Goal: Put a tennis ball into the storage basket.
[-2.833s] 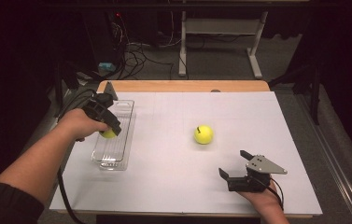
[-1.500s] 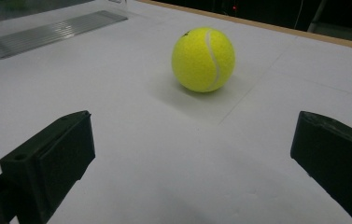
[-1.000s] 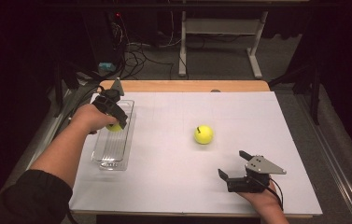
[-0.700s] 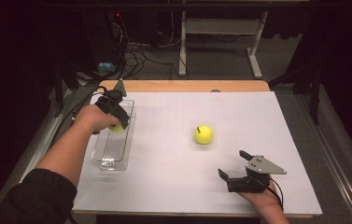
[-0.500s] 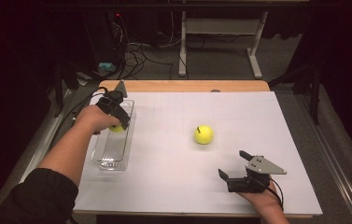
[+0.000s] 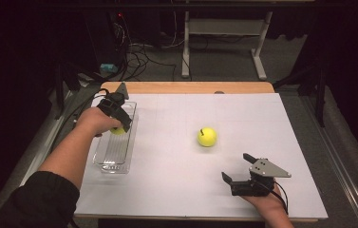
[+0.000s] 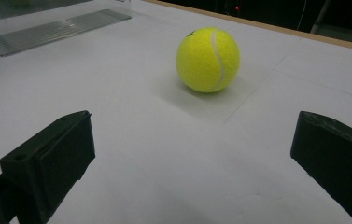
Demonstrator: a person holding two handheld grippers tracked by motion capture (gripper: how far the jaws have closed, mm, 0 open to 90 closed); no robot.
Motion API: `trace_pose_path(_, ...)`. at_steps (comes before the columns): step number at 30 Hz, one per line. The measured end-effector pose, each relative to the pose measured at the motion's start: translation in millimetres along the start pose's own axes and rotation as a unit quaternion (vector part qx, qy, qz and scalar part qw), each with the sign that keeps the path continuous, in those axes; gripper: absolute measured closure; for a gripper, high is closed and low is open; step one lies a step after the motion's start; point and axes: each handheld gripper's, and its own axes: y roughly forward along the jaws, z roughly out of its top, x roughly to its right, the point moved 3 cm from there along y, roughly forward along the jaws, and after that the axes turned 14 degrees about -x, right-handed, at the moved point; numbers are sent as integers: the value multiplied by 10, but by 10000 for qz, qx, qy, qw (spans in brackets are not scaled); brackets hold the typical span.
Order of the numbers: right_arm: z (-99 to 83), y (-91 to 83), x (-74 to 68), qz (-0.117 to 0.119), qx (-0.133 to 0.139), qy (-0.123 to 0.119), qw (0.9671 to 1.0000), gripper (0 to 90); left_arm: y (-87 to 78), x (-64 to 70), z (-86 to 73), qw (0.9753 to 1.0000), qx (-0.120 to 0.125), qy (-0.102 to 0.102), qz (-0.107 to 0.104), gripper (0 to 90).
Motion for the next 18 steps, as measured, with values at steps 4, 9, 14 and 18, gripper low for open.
trace_pose_path(4, 0, -1, 3, -6, 1, 5, 10000, 0, -5, 2, -1, 10000, 11, 33, -1, 264)
trace_pose_path(9, 2, 3, -1, -1, -1, -3, 10000, 0, -28, 15, -2, 9999, 120, 100, -17, 253)
trace_pose_path(14, 2, 3, -1, -3, 0, 0, 10000, 0, -74, 14, -12, 9998, 128, 69, -106, 111)
trace_pose_path(18, 4, 4, -4, -2, 11, 14, 10000, 0, -71, 3, -21, 9999, 86, 41, -104, 49)
